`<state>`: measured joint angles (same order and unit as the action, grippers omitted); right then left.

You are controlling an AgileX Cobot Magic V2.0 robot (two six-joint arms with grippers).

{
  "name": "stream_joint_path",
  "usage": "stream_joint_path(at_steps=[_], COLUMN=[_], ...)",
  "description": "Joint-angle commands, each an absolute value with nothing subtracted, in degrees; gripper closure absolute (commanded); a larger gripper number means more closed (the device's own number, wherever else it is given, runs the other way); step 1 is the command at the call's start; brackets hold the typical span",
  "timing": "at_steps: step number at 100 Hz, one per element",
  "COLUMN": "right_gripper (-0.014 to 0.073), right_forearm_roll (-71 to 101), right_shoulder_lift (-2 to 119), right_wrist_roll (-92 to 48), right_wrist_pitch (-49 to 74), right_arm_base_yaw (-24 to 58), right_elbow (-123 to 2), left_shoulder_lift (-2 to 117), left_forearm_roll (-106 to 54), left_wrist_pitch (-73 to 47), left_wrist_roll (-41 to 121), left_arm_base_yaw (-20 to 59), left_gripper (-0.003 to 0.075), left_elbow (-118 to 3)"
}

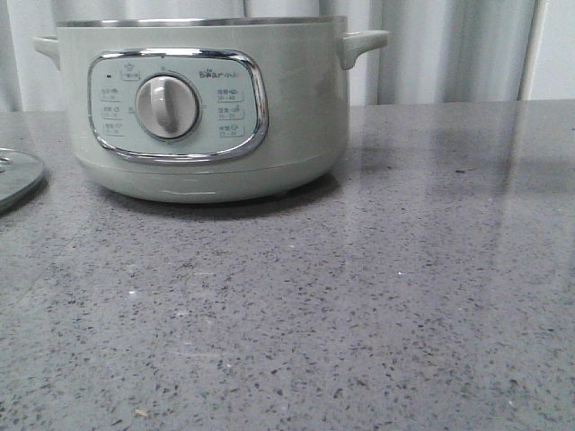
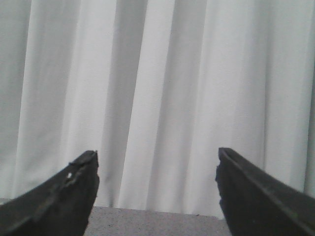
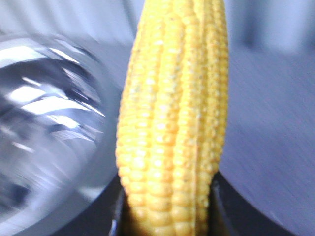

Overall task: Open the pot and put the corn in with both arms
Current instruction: 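Carry the corn cob with the right gripper and drop it into the pot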

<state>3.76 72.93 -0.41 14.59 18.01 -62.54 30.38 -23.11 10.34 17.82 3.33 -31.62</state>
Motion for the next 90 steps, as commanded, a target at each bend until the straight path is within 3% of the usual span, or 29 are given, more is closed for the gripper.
stream_joint_path(at_steps=[1, 19, 26, 33, 52, 57, 62, 72, 79, 84, 90], right_gripper=[0.0658, 0.0657, 0.0627, 0.0531, 0.0088, 0.0027, 0.0000, 0.0012, 0.0069, 0.0161, 0.0353], right_forearm_roll=[4.13, 4.13, 4.13, 4.13, 4.46, 4.46, 4.46, 4.46, 4.46, 2.85, 0.45], right_shoulder_lift=[72.91, 79.01, 81.92, 84.62, 87.68, 87.55, 87.13, 85.04, 82.34, 79.90, 75.65], right_wrist_roll=[-0.61, -0.61, -0.61, -0.61, -0.61, -0.61, -0.61, -0.61, -0.61, -0.61, -0.61], right_wrist_pitch=[6.81, 0.00, 0.33, 2.32, 5.22, 5.11, 5.11, 7.75, 12.12, 14.39, 14.92], right_arm_base_yaw=[23.18, 30.47, 31.18, 31.28, 31.28, 31.28, 31.28, 31.28, 31.28, 31.28, 31.28], right_elbow=[-67.68, -71.58, -72.65, -73.88, -76.20, -76.27, -76.34, -76.34, -76.34, -75.85, -73.72], left_shoulder_lift=[30.54, 30.42, 29.59, 28.03, 21.92, 20.11, 18.00, 14.02, 10.67, 7.88, 5.27], left_forearm_roll=[-23.15, -23.15, -23.44, -23.60, -23.60, -23.60, -23.60, -23.96, -23.96, -23.96, -23.50], left_wrist_pitch=[13.54, 13.41, 13.41, 13.06, 3.11, 0.00, -2.20, -2.09, -1.13, -1.69, -5.48], left_wrist_roll=[17.72, 17.72, 17.72, 17.72, 17.72, 17.72, 17.72, 17.72, 17.72, 17.72, 17.81], left_arm_base_yaw=[3.71, 3.71, 3.76, 4.14, 4.77, 4.77, 4.77, 4.77, 4.77, 4.77, 4.77], left_gripper=[0.0272, 0.0274, 0.0308, 0.0376, 0.0677, 0.0743, 0.0741, 0.0741, 0.0741, 0.0741, 0.0741], left_elbow=[-33.44, -33.44, -33.44, -33.44, -33.44, -33.44, -33.44, -33.44, -33.44, -33.44, -33.44])
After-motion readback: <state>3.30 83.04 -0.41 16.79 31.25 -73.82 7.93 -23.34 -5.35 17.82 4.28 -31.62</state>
